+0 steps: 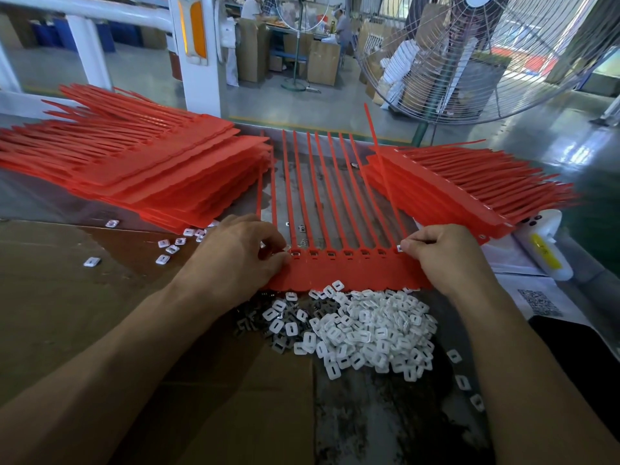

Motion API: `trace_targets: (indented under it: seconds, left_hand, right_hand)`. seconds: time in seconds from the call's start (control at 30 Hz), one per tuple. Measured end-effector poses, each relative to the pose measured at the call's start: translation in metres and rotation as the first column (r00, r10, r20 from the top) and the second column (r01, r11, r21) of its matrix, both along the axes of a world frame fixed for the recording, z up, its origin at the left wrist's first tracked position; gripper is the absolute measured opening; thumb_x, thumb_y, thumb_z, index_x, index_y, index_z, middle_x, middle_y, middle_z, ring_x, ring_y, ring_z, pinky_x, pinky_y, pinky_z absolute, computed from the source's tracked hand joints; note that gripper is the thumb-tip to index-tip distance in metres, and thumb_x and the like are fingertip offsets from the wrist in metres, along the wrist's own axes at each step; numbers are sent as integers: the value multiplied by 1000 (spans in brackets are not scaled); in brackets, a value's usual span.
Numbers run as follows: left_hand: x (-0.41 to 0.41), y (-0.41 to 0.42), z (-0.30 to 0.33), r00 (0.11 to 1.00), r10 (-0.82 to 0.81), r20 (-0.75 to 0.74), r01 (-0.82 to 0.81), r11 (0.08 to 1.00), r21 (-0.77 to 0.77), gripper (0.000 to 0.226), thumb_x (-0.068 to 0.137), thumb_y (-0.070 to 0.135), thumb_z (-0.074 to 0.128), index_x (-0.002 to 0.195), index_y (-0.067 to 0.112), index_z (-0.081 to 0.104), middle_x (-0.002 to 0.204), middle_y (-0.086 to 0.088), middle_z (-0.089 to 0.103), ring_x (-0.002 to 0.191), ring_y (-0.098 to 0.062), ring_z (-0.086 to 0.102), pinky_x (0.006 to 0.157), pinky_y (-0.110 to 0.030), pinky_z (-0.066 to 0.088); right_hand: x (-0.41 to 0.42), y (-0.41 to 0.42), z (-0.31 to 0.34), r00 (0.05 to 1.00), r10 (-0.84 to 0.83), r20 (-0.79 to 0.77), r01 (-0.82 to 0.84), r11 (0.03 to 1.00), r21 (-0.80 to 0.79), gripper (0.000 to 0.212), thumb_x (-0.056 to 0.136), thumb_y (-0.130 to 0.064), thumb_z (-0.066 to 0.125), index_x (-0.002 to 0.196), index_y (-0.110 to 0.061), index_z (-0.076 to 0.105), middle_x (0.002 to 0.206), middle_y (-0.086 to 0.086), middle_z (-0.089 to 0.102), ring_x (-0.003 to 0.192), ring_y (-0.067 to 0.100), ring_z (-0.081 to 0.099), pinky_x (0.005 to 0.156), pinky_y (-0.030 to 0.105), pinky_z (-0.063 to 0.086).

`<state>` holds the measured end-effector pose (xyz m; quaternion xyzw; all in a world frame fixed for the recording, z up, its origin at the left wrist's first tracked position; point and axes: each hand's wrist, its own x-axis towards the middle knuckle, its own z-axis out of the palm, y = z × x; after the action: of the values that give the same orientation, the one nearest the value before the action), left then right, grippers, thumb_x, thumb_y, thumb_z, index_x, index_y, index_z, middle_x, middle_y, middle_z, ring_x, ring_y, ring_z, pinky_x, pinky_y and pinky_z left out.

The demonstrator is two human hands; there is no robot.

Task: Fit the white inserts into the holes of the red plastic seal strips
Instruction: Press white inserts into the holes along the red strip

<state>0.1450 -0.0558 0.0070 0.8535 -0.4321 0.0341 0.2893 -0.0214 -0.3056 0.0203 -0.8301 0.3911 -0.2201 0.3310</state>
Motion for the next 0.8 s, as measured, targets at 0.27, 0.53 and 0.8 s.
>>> trace_targets:
  seconds: [0.27, 0.53, 0.8]
  left_hand:
    - [-1, 0, 0, 1000, -4, 5, 4, 1000, -28, 21, 91, 45, 69, 106, 31, 73, 103, 13, 60, 104, -10, 51, 92, -35, 47]
    - [-2, 0, 1, 1000, -2, 0, 2, 1000, -24, 22, 91, 45, 69, 108, 31, 73, 105, 13, 60, 105, -11, 52, 92, -34, 46]
    - [-2, 1, 0, 1000, -8, 4, 8, 1000, -16, 23, 91, 46, 68, 108, 31, 72, 104, 13, 60, 104, -10, 51, 92, -35, 47]
  right_hand:
    - [2, -1, -2, 994, 16, -105, -25, 996, -81, 13, 98, -27, 67, 98, -19, 78, 87, -6, 70, 79, 8, 61, 61, 22, 39]
    - [1, 2, 0, 995, 9, -98, -22, 991, -132, 15, 95, -32, 70, 83, -25, 75, 76, -7, 70, 74, 11, 64, 63, 31, 46]
    - [2, 4, 0, 992, 5, -123, -21, 991, -129, 13, 92, -32, 75, 80, -26, 76, 74, -10, 69, 74, 9, 64, 63, 29, 46]
